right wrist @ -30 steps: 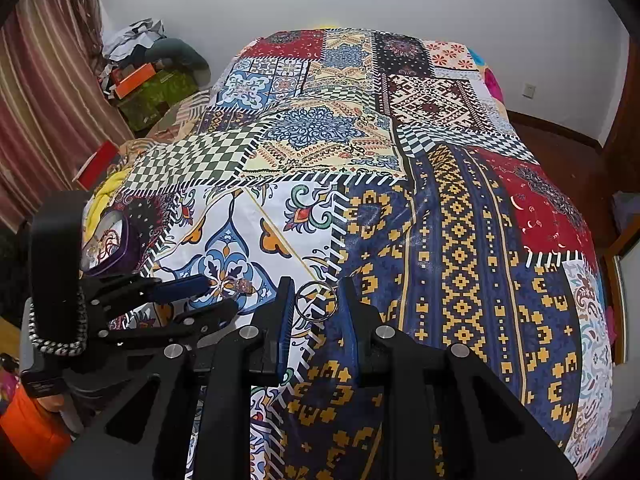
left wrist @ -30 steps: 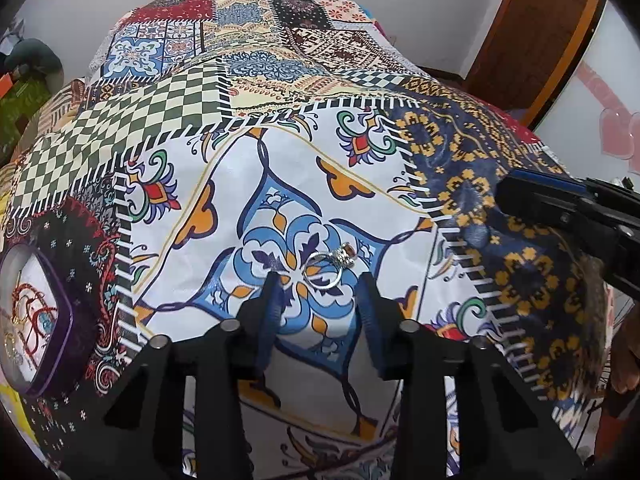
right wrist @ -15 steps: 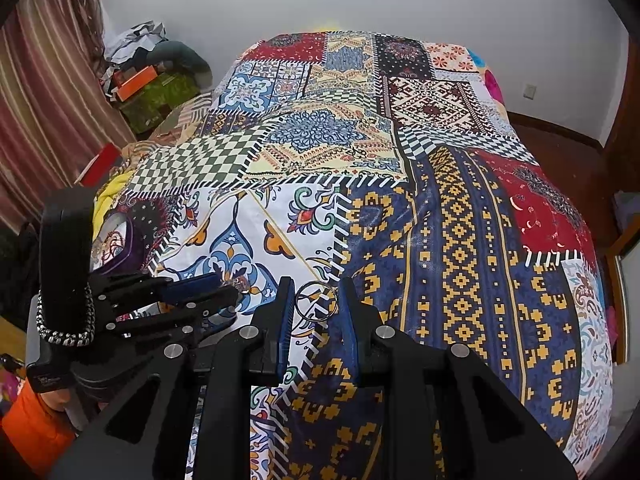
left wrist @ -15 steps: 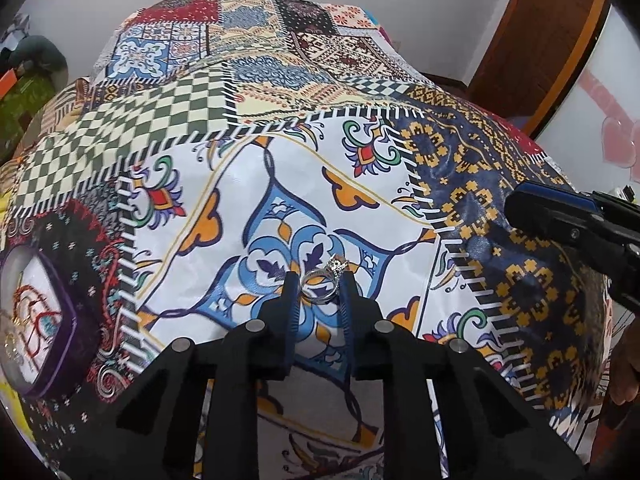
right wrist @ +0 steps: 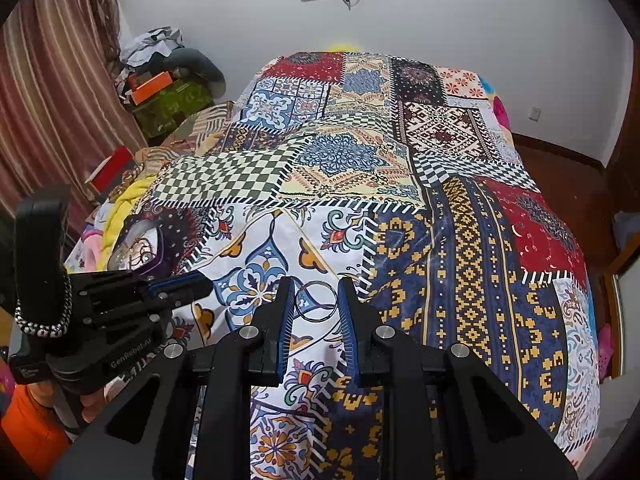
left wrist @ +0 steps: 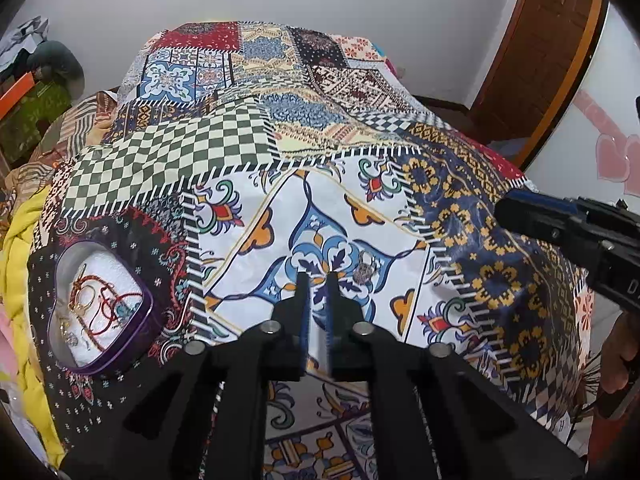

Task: Organize jewelry
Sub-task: 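Lift the silver ring and silver charm off the quilt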

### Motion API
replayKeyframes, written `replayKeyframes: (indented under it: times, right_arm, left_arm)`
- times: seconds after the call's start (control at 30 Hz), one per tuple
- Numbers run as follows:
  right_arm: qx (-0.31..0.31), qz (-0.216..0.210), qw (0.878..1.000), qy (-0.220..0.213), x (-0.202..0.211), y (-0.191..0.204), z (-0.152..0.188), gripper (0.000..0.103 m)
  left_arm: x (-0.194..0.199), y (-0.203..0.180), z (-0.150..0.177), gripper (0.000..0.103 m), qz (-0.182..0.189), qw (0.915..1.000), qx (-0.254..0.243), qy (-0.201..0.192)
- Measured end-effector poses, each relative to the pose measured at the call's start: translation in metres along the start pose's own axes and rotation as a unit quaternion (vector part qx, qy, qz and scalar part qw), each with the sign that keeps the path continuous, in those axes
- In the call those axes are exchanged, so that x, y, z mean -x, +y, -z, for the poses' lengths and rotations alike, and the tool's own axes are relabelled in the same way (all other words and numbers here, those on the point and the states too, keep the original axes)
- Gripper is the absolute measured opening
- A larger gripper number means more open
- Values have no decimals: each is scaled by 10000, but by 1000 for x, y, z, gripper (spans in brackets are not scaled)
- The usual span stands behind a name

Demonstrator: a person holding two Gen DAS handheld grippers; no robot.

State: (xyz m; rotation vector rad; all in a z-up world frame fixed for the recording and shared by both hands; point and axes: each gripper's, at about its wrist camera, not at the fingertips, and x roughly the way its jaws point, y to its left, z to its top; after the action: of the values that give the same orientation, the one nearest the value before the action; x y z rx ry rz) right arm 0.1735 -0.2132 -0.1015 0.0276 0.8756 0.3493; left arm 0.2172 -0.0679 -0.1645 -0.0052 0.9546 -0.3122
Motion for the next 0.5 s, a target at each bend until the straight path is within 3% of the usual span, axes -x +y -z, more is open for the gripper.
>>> replayKeyframes:
  times: [0.1,0.13,0.4,0.5]
  right_arm:
    - [-37,-7,10000,-9,0,-1,1,20]
    - [-55,-7,10000,-13,0,-2,1,20]
    - [-219,30,9998,7,-1,-20,3,20]
    - [-283,39,9996,53,-5,-27,5,20]
  left_arm:
    - [-4,-4,3,48,-46,10000,-36,48]
    - [-7,-6,3,51,-58,10000,-54,58]
    - [-41,-27,1,51,120,9991,-204,344]
    - [-58,-31,0,42,134,9985,-226,474]
